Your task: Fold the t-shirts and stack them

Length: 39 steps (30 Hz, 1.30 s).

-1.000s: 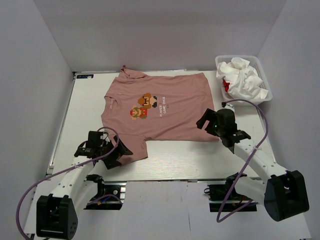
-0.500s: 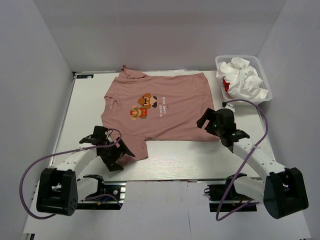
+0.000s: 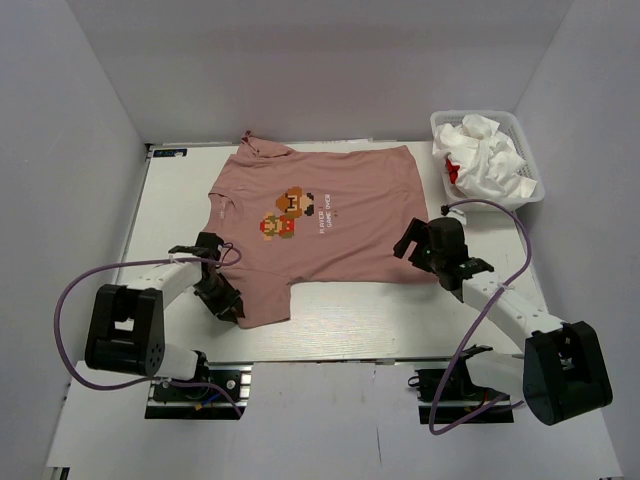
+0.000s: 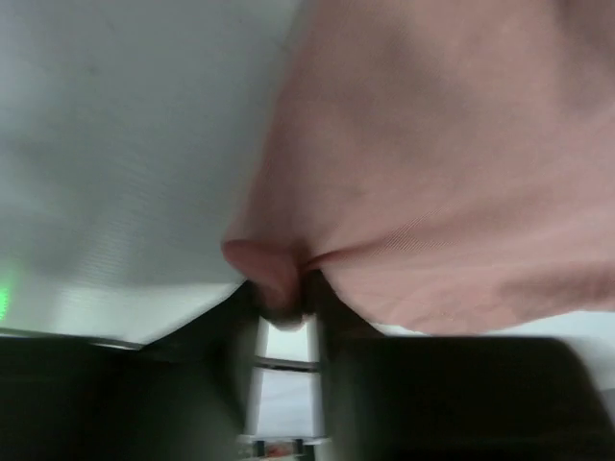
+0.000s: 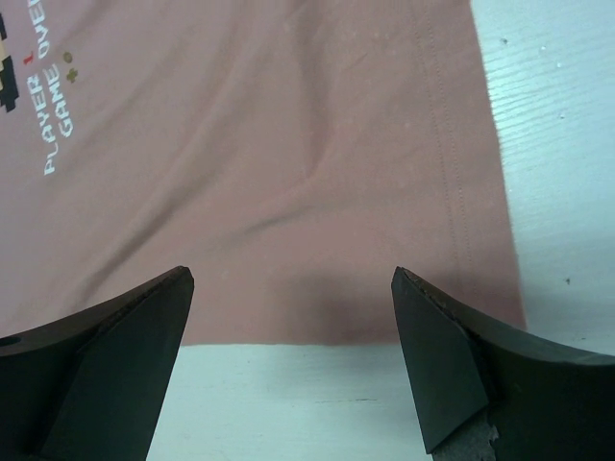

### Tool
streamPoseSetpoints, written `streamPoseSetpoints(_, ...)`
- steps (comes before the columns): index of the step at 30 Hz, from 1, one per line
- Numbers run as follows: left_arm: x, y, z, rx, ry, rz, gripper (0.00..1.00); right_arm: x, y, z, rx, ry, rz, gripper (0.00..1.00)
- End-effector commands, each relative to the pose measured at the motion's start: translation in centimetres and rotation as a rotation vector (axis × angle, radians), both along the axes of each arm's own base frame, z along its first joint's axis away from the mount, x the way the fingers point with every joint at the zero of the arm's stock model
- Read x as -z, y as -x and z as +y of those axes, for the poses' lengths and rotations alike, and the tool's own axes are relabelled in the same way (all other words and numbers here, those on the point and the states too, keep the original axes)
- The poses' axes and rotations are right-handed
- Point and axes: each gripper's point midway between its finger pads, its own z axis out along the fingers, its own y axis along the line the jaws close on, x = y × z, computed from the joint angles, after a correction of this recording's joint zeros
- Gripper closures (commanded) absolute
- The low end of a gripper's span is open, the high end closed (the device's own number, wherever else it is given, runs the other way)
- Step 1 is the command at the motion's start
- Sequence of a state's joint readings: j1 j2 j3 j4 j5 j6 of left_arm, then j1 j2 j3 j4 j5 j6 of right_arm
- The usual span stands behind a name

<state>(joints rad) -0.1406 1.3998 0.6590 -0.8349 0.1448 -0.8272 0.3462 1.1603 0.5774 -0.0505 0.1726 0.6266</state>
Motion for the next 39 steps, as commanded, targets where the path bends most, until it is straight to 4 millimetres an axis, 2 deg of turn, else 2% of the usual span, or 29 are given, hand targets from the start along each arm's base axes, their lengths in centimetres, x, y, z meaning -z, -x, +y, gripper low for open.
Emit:
streamPoseSetpoints(1,1.3,-0.3,1.7,0.009,-0.097,-0.014,0.72,0.3,0.0,-1.3,0.053,0.028,-0.011,0.10)
streamPoseSetpoints(2,1.5,-0.2,1.7,0.009,-0.097,-0.015,0.78,0.4,0.3,-1.4,0.058,0.024,-0.007,0.10)
streamPoseSetpoints(3,1.7,0.3,1.6,0.010,-0.089,-0.004,0.95,0.5,0.5,-1.7,0.073,0.029,-0.005,0.10)
streamPoseSetpoints(4,1.5,-0.1,1.6,0.009,-0.086,-0.024,1.00,1.0,1.0,-2.0,0.082,0.033,0.011,0.10)
streamPoseSetpoints(5,1.7,0.3,1.5,0.010,-0.078,-0.014,1.00,1.2,1.2,-2.2,0.099,0.029,0.016,0.10)
streamPoseSetpoints(11,-0.6,-0.6,0.8,0.017,-0.030,-0.136,1.00,2.0,3.4,-3.7,0.146,0.064,0.067,0.10)
streamPoseSetpoints(15,-1.7,-0.6,0.2,0.020,0.012,-0.199,1.00,3.5,5.1,-5.1,0.196,0.091,0.102,0.10)
streamPoseSetpoints(18,-2.2,-0.4,-0.1,0.023,0.029,-0.190,1.00,3.7,4.8,-4.9,0.202,0.081,0.096,0.10)
streamPoseSetpoints(25,-2.3,0.1,-0.4,0.026,0.050,-0.186,1.00,5.8,4.2,-5.1,0.224,0.129,0.184,0.10)
streamPoseSetpoints(28,-2.4,0.3,-0.5,0.027,0.061,-0.195,1.00,6.8,4.2,-4.9,0.211,0.132,0.216,0.25)
streamPoseSetpoints(29,-2.6,0.2,-0.5,0.027,0.062,-0.207,1.00,7.0,4.1,-4.8,0.207,0.132,0.216,0.41)
streamPoseSetpoints(32,-3.4,-0.6,-0.6,0.018,0.070,-0.254,1.00,7.0,3.9,-4.4,0.191,0.126,0.209,0.74)
streamPoseSetpoints(33,-3.8,-1.2,-0.7,0.018,0.073,-0.278,1.00,6.6,3.5,-4.5,0.199,0.123,0.193,0.91)
streamPoseSetpoints(35,-5.1,-2.5,-1.3,0.023,0.101,-0.333,1.00,6.2,3.1,-4.1,0.178,0.124,0.181,0.98)
streamPoseSetpoints(36,-6.2,-3.8,-1.8,0.030,0.130,-0.388,1.00,5.8,2.7,-4.1,0.174,0.126,0.171,1.00)
streamPoseSetpoints(38,-7.3,-5.3,-2.7,0.044,0.177,-0.456,1.00,4.7,1.6,-3.2,0.123,0.118,0.142,1.00)
streamPoseSetpoints(39,-8.0,-6.6,-3.6,0.061,0.227,-0.508,1.00,4.8,1.5,-3.1,0.113,0.120,0.150,1.00)
